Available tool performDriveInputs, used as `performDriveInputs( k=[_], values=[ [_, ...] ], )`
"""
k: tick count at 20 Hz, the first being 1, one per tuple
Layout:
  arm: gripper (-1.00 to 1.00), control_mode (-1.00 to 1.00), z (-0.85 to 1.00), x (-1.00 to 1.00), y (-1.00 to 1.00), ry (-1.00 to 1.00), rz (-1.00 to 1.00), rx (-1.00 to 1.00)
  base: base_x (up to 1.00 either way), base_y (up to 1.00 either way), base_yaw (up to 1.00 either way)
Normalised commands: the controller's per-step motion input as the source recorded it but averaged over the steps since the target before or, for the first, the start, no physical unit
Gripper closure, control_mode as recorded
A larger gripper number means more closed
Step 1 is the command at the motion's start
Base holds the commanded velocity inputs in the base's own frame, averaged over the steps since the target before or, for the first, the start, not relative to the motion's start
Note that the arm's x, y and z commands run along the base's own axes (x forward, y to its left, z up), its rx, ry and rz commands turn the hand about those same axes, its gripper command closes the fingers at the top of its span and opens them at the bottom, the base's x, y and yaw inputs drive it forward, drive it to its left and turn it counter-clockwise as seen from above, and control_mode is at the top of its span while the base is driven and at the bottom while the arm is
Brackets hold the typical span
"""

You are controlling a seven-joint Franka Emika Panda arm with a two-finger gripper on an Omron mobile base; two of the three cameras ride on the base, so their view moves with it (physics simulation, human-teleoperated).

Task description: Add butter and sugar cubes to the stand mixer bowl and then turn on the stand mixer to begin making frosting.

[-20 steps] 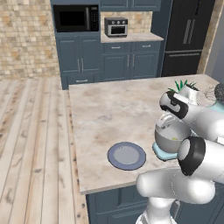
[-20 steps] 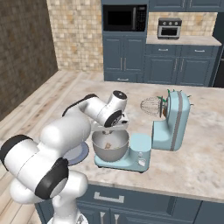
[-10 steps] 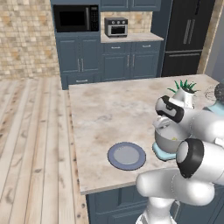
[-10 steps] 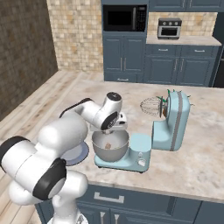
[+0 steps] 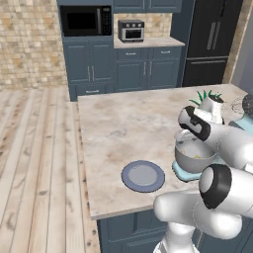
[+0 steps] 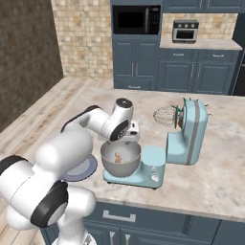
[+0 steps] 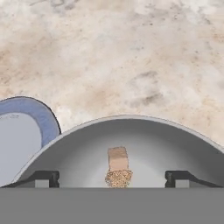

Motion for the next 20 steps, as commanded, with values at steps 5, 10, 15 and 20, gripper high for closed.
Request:
performDriveInputs(
  k=[5, 10, 15, 20],
  values=[
    [-1.00, -1.00, 0.73, -0.55, 0.01, 0.00, -0.08, 0.00, 0.00, 0.00, 0.00],
    [-1.00, -1.00, 0.00, -0.89, -0.01, -0.11, -0.02, 0.00, 0.00, 0.00, 0.00],
    [-1.00, -1.00, 0.04, -0.93, -0.43, -0.28, 0.00, 0.00, 0.00, 0.00, 0.00],
    [-1.00, -1.00, 0.00, -0.69, -0.63, -0.16, 0.00, 0.04, 0.00, 0.00, 0.00]
  ],
)
